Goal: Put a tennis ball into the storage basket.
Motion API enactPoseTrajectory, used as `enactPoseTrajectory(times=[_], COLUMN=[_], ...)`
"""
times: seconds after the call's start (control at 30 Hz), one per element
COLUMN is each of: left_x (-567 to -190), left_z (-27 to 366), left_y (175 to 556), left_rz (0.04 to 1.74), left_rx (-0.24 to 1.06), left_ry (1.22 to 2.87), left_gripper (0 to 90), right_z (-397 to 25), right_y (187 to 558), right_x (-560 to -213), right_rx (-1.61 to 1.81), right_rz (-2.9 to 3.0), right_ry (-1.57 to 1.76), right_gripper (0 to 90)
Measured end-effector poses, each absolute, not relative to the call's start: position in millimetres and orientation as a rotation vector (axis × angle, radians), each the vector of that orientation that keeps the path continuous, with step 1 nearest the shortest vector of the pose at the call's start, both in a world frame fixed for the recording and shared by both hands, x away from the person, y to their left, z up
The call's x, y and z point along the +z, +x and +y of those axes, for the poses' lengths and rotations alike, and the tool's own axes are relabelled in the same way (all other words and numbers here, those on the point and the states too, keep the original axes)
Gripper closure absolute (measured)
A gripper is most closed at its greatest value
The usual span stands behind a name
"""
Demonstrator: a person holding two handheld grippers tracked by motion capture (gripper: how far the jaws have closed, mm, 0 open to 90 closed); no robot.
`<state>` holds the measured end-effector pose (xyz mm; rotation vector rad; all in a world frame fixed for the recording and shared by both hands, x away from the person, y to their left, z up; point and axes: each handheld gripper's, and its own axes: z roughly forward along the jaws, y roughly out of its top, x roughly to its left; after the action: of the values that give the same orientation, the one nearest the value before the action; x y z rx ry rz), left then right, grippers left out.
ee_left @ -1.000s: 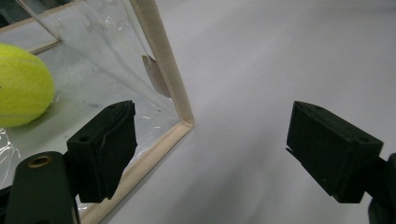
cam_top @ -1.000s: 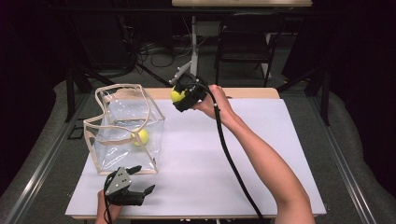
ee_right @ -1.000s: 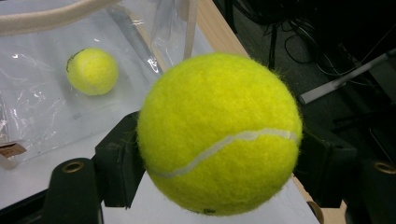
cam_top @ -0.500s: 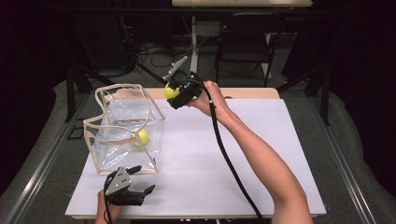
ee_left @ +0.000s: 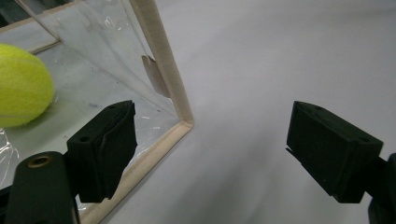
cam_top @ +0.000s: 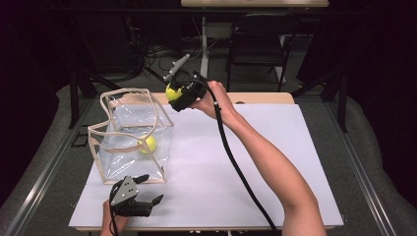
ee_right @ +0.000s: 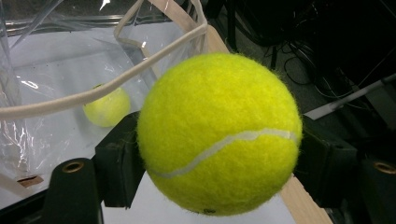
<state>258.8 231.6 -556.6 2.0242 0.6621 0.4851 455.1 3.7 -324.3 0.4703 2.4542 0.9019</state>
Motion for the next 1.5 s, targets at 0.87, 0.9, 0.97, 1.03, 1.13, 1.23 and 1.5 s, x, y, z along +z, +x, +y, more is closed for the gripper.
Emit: enactPoseTrajectory(times=[0.87,0.9,0.97,1.03,1.13,1.23,1.5], left_x=[-556,-556,-557,-557,-557,-556,-556], left_z=[232,232,232,232,232,232,232], left_y=[258,258,259,259,258,258,258], left_rz=[0.661,0.661,0.662,0.662,0.662,0.66,0.656], left_rx=[0.484,0.483,0.482,0.483,0.482,0.483,0.484], left_ry=[2.023,2.022,2.024,2.024,2.023,2.022,2.024], left_gripper=[16.0,16.0,16.0,16.0,16.0,16.0,16.0], right_z=[29,30,33,36,40,44,53], right_y=[454,455,454,454,453,453,451], right_x=[-310,-310,-310,-311,-312,-313,-317], right_rx=[0.93,0.937,0.939,0.939,0.942,0.944,0.967], right_rz=[2.436,2.438,2.438,2.438,2.443,2.443,2.452], right_ry=[0.425,0.419,0.424,0.417,0.407,0.399,0.396], right_gripper=[26.2,26.2,26.2,26.2,26.2,26.2,26.2])
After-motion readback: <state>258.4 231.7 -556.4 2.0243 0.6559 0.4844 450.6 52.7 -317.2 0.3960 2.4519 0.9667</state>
